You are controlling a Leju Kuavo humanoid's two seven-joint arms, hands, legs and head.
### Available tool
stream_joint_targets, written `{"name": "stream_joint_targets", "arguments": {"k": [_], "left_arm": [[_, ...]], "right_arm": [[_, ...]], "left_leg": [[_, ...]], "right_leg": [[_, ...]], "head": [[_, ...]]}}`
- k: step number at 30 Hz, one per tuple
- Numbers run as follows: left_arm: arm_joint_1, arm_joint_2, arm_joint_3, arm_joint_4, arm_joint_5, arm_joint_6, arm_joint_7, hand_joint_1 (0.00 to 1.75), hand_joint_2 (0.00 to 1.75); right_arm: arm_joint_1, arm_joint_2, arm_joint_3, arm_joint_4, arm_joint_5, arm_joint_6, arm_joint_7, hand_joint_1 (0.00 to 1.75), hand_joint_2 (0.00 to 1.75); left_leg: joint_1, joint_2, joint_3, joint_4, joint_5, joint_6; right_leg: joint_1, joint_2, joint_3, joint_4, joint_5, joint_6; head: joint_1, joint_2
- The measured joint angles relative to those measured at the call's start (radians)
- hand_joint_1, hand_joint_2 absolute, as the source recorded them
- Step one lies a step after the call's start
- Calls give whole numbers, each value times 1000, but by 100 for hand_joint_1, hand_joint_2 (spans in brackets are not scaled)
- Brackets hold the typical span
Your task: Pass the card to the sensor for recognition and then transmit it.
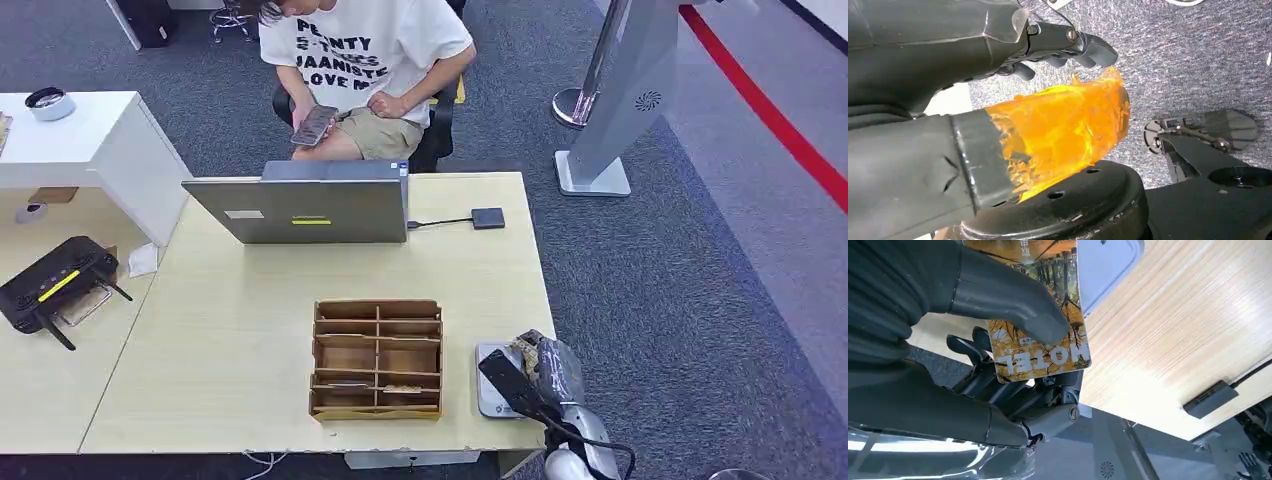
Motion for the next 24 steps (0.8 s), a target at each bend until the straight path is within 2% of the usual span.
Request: {"name": "stream_joint_targets", "arguments": {"k": [24], "left_arm": [[0, 0, 0, 0, 0, 0, 0, 0, 0]], "right_arm": [[-4, 0, 2, 2, 5, 6, 7, 175, 175]], "left_leg": [[0, 0, 0, 0, 0, 0]], "right_leg": [[0, 0, 0, 0, 0, 0]], "head": [[0, 0]]}}
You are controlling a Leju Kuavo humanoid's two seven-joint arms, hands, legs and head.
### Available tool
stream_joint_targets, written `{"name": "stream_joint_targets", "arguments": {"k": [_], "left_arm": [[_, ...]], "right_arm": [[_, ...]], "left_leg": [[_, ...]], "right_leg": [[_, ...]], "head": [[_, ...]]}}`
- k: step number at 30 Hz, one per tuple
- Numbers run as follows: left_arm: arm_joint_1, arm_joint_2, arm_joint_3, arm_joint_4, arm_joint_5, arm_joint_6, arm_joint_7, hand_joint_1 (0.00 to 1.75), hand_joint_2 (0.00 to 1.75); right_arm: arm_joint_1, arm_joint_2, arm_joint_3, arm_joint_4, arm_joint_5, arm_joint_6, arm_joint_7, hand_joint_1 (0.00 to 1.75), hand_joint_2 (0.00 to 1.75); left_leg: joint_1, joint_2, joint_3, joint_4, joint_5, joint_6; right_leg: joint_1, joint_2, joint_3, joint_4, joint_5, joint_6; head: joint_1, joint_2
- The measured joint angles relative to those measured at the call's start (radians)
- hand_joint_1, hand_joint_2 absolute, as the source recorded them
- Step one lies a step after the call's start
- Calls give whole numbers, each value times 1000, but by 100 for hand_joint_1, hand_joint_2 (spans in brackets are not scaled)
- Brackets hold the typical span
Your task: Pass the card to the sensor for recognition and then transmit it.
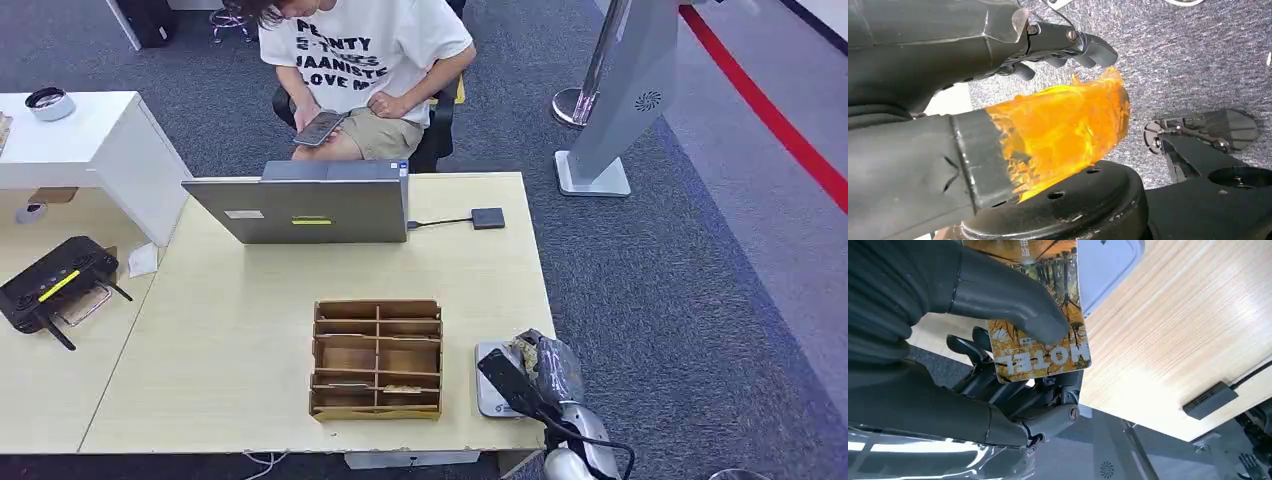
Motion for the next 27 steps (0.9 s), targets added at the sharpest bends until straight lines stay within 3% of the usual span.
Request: {"name": "stream_joint_targets", "arguments": {"k": [27], "left_arm": [[0, 3, 0, 0, -5, -2, 0, 0, 0]], "right_arm": [[-7, 0, 4, 5, 4, 11, 6, 175, 175]], "left_leg": [[0, 0, 1, 0, 0, 0]], "right_leg": [[0, 0, 1, 0, 0, 0]], "head": [[0, 0]]}}
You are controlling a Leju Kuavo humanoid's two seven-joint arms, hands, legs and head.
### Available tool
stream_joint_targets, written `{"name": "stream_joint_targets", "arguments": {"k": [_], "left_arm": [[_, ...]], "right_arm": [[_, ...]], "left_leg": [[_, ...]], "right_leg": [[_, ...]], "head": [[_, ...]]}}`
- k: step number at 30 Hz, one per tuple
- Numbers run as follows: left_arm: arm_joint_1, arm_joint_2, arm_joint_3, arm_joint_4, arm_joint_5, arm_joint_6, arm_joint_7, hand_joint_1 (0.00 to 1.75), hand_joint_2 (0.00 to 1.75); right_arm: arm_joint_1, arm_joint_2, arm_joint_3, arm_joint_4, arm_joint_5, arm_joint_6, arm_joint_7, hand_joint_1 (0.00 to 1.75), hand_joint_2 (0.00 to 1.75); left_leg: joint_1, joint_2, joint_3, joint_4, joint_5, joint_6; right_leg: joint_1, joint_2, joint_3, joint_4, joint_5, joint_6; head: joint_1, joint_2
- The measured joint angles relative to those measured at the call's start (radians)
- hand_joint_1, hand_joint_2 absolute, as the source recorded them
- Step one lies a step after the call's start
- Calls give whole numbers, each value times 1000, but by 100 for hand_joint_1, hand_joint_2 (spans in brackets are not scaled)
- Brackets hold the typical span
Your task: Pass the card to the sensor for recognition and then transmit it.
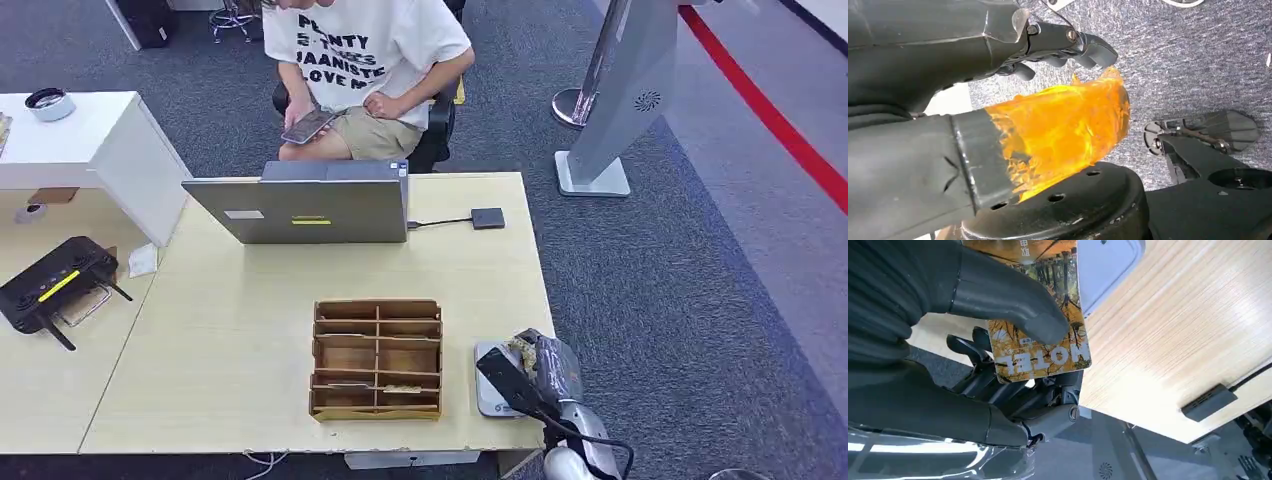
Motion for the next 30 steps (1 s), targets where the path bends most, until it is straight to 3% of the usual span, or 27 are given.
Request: {"name": "stream_joint_targets", "arguments": {"k": [30], "left_arm": [[0, 0, 0, 0, -3, -1, 3, 0, 0]], "right_arm": [[-6, 0, 2, 5, 13, 12, 8, 175, 175]], "left_leg": [[0, 0, 1, 0, 0, 0]], "right_leg": [[0, 0, 1, 0, 0, 0]], "head": [[0, 0]]}}
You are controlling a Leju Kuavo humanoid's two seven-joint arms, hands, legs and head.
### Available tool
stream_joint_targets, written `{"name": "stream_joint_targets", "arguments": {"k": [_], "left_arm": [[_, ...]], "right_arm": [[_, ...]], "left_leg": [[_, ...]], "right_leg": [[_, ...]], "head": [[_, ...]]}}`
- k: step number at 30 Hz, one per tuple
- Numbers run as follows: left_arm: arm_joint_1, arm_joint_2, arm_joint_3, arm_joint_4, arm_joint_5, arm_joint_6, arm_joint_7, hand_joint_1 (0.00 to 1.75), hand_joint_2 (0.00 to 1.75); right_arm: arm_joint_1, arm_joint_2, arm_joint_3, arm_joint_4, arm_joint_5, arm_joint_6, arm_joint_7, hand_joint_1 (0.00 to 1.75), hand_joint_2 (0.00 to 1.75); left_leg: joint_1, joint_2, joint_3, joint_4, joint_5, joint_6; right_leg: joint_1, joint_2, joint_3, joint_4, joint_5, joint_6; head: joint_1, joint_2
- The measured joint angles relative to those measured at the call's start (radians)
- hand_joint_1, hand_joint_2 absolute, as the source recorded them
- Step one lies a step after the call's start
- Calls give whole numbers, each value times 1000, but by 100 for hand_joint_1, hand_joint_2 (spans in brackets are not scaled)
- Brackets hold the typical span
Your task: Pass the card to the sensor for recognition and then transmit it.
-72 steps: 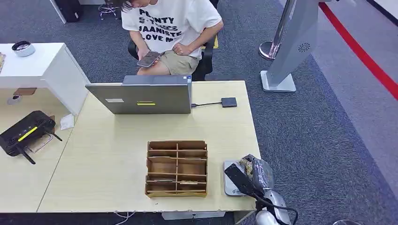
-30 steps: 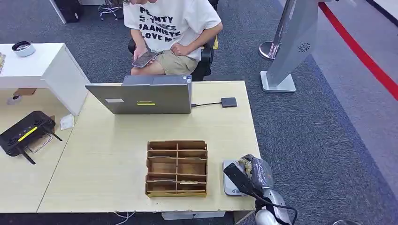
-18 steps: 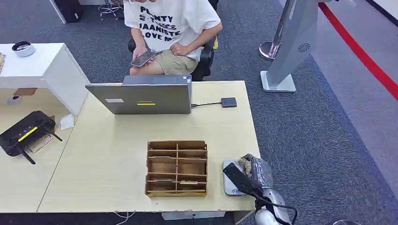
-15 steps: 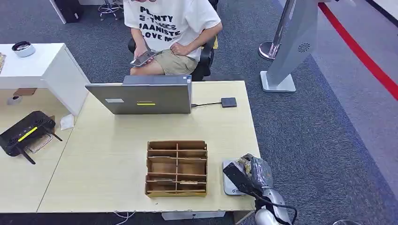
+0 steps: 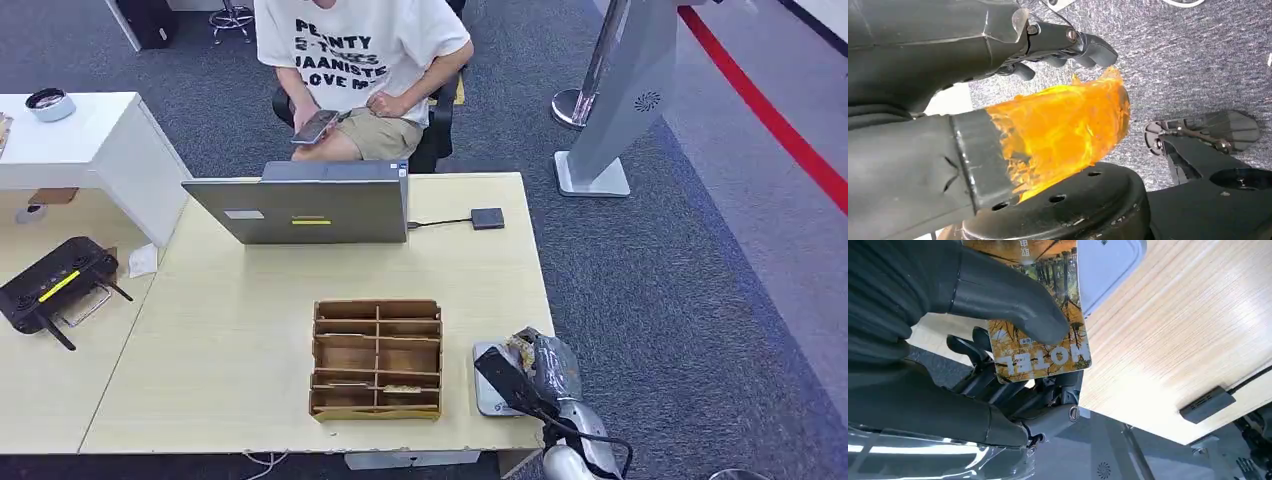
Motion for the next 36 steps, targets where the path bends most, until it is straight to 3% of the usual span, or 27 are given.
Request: {"name": "stream_joint_targets", "arguments": {"k": [36], "left_arm": [[0, 0, 0, 0, -1, 0, 0, 0, 0]], "right_arm": [[0, 0, 2, 0, 3, 0, 9, 175, 175]], "left_leg": [[0, 0, 1, 0, 0, 0]], "right_leg": [[0, 0, 1, 0, 0, 0]], "head": [[0, 0]]}}
